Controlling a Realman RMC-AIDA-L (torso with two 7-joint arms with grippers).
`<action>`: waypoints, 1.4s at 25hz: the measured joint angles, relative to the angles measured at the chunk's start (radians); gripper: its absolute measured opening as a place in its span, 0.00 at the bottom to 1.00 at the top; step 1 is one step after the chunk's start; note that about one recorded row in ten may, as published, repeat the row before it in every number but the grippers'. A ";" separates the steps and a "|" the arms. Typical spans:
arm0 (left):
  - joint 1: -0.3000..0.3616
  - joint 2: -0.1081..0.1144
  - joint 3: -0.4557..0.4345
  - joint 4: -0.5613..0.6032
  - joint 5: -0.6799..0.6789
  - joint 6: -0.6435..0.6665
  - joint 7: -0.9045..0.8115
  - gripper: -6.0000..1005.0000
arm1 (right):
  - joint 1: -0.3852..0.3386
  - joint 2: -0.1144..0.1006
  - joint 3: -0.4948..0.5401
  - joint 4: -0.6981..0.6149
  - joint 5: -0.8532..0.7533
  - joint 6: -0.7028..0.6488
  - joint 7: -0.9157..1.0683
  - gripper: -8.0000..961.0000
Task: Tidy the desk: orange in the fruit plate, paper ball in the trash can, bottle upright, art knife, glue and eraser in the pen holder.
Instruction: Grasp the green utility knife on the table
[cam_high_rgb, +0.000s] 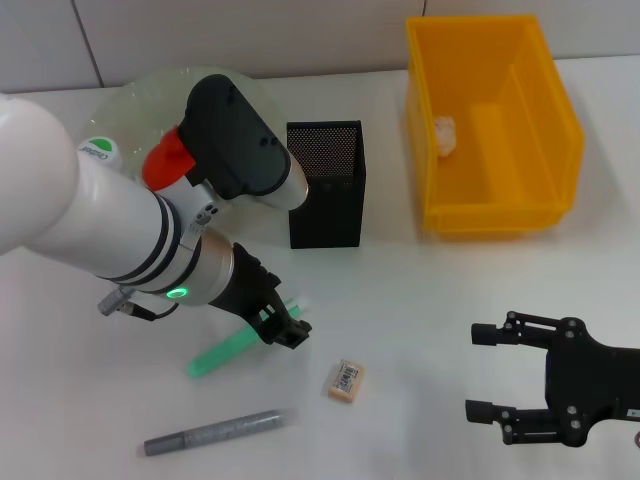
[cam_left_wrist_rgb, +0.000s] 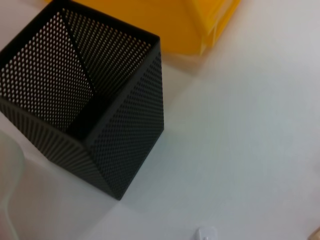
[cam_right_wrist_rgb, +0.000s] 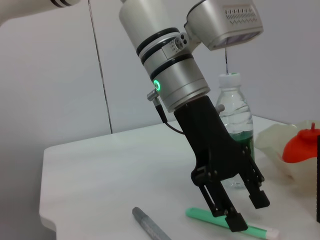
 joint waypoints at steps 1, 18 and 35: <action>-0.002 0.000 0.000 -0.004 0.000 0.000 -0.001 0.76 | 0.000 0.000 0.000 0.002 0.000 0.000 0.000 0.83; -0.081 0.000 -0.019 -0.127 0.004 -0.001 -0.007 0.45 | 0.002 0.001 -0.003 0.006 0.000 0.000 0.000 0.83; -0.107 0.000 -0.011 -0.158 0.006 0.011 0.001 0.46 | 0.005 0.001 -0.009 0.009 0.000 0.012 0.001 0.83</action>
